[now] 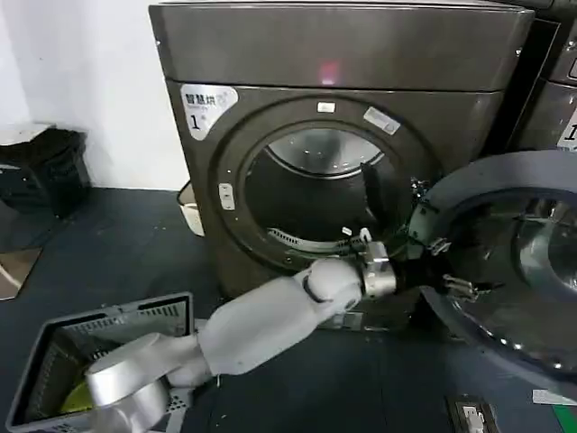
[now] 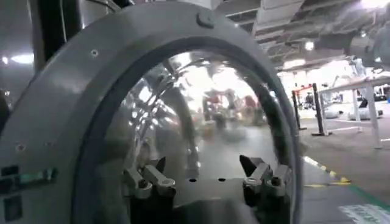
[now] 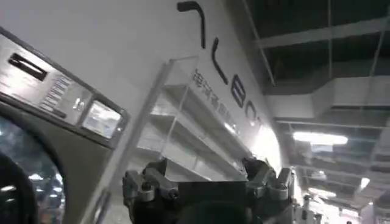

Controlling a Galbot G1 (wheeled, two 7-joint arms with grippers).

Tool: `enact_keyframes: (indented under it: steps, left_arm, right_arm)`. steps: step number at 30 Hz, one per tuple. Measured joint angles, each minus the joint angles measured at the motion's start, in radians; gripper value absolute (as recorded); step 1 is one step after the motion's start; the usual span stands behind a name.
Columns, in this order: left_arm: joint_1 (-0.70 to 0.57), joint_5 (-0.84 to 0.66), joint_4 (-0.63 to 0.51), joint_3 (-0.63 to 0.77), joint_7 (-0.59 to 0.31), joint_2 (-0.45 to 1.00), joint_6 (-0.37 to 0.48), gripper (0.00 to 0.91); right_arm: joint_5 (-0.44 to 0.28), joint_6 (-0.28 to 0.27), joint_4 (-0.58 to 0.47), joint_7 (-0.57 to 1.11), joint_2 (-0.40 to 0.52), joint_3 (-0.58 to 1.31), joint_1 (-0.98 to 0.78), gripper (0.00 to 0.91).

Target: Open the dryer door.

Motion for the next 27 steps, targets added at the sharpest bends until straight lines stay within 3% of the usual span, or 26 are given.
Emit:
enact_keyframes:
  steps: [6, 14, 23, 27]
  left_arm:
    - [0.01, 0.033, -0.01, -0.012, 0.001, 0.023, -0.048, 0.907]
    - [0.064, 0.115, -0.068, -0.023, -0.051, 0.137, -0.229, 0.907]
    - [0.169, 0.14, -0.264, -0.092, -0.105, 0.403, -0.227, 0.907]
    - [0.195, 0.139, -0.353, -0.126, -0.183, 0.566, -0.131, 0.907]
  right_arm:
    - [-0.002, 0.007, -0.008, 0.003, -0.008, 0.014, 0.007, 0.907]
    - [-0.033, 0.057, -0.042, 0.051, -0.043, 0.07, -0.012, 0.907]
    - [-0.028, 0.068, -0.06, 0.079, -0.056, 0.083, 0.007, 0.907]
    - [-0.028, 0.07, -0.055, 0.079, -0.063, 0.072, 0.019, 0.907]
